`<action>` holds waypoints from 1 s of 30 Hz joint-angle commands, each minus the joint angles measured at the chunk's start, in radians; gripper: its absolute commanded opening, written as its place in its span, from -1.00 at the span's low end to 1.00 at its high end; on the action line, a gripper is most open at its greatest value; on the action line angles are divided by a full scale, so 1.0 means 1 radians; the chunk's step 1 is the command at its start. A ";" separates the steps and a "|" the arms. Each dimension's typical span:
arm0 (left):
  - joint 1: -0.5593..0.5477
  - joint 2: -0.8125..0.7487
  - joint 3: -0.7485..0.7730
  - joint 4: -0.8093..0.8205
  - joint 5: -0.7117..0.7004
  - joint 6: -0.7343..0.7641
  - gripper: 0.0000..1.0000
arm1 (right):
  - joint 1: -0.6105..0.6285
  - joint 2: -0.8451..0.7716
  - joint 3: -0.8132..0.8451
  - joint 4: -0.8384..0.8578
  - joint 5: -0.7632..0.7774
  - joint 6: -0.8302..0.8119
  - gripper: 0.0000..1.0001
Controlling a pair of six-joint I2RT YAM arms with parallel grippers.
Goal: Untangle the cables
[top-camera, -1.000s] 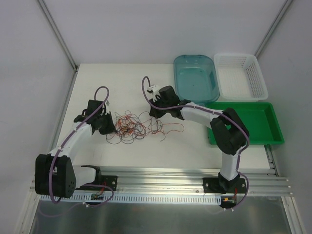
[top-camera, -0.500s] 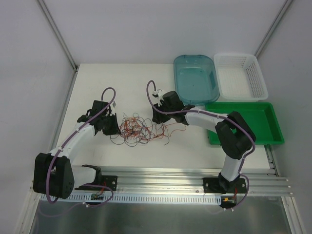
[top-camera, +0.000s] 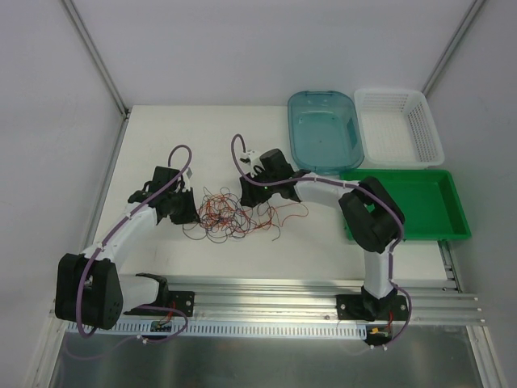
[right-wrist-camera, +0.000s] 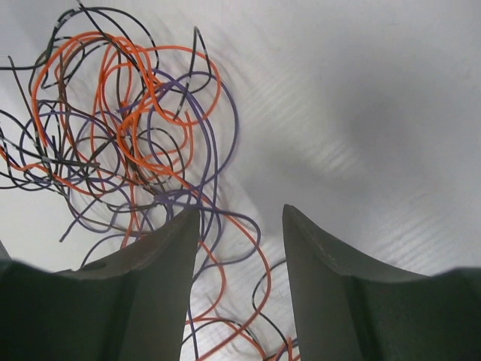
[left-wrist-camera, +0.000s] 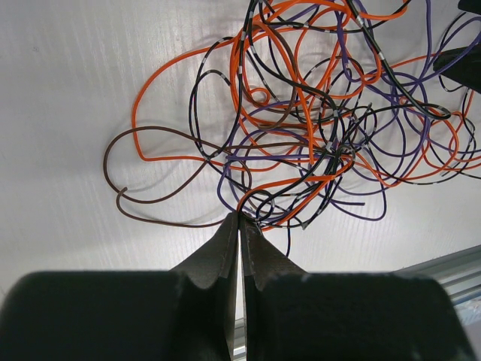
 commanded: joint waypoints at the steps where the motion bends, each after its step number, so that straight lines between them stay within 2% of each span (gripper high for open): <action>1: -0.013 0.007 0.032 -0.014 0.016 0.023 -1.00 | 0.014 0.032 0.075 -0.001 -0.065 -0.028 0.03; 3: -0.013 0.008 0.032 -0.014 0.011 0.021 -1.00 | 0.012 0.060 0.097 -0.015 -0.060 -0.020 -0.03; 6: -0.013 0.013 0.032 -0.018 -0.009 0.020 -1.00 | 0.012 0.068 0.109 -0.009 -0.043 -0.015 -0.35; 7: -0.013 0.015 0.032 -0.020 -0.013 0.015 -1.00 | 0.014 0.062 0.109 -0.011 -0.037 -0.017 -0.48; 8: -0.013 0.016 0.032 -0.021 -0.035 0.012 -1.00 | 0.012 0.051 0.106 -0.014 -0.020 -0.019 -0.71; 10: -0.013 0.030 0.038 -0.044 -0.064 -0.002 -1.00 | 0.011 0.000 0.106 -0.037 0.003 -0.025 -0.98; 12: -0.012 0.054 0.047 -0.066 -0.101 -0.017 -1.00 | 0.011 -0.039 0.112 -0.089 0.020 -0.034 -0.99; 17: -0.012 0.097 0.073 -0.129 -0.181 -0.031 -1.00 | 0.011 -0.276 0.140 -0.205 0.057 -0.042 -0.99; 24: -0.009 0.103 0.081 -0.158 -0.236 -0.039 -1.00 | 0.012 -0.575 0.305 -0.379 0.055 0.015 -0.99; 30: 0.003 0.108 0.085 -0.173 -0.274 -0.051 -1.00 | 0.009 -0.748 0.419 -0.396 0.044 0.061 -0.99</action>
